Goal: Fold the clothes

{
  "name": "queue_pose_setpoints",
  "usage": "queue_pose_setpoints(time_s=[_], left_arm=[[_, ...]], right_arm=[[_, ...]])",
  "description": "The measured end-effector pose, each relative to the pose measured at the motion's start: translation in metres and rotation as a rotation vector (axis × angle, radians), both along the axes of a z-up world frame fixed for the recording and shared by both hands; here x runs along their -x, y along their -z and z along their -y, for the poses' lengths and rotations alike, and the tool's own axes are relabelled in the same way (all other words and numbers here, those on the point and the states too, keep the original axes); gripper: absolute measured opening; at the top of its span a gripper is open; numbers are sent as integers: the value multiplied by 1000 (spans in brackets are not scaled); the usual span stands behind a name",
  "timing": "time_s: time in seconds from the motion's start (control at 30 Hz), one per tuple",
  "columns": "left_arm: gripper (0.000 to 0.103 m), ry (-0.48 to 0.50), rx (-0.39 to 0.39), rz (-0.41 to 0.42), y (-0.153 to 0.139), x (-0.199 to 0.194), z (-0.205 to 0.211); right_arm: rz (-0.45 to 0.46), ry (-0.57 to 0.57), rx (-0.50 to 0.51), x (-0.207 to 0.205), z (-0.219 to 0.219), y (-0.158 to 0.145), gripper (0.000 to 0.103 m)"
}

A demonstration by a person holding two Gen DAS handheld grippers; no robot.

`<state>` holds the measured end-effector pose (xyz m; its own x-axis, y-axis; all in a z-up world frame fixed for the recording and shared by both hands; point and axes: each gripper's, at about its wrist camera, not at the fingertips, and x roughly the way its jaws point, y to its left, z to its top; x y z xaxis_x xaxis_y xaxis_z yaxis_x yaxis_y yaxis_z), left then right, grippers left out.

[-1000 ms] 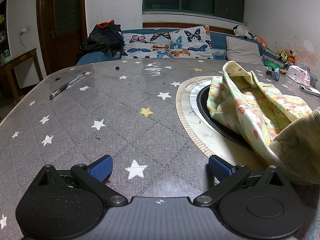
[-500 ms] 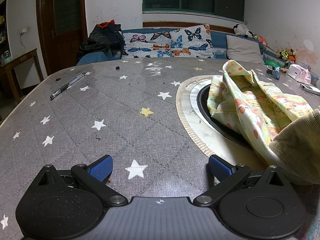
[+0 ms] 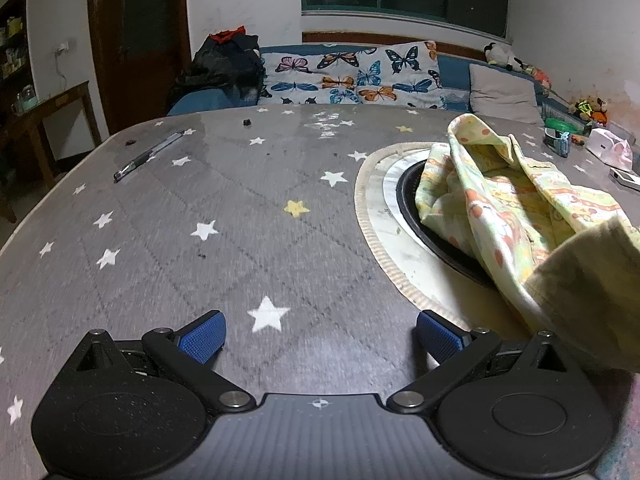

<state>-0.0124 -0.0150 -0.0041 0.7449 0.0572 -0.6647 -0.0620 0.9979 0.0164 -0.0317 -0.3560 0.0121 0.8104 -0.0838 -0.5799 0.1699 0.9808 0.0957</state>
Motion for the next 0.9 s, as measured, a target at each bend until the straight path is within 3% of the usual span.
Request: queue_pose_setpoints(time_s=[0.17, 0.47, 0.9], left_arm=[[103, 3, -1, -16, -2, 8, 6], [103, 34, -21, -37, -8, 23, 21], [103, 73, -67, -45, -16, 42, 46]], right_arm=[[13, -38, -12, 10, -10, -3, 103], [25, -121, 61, 25, -34, -12, 103], [45, -184, -20, 46, -48, -16, 103]])
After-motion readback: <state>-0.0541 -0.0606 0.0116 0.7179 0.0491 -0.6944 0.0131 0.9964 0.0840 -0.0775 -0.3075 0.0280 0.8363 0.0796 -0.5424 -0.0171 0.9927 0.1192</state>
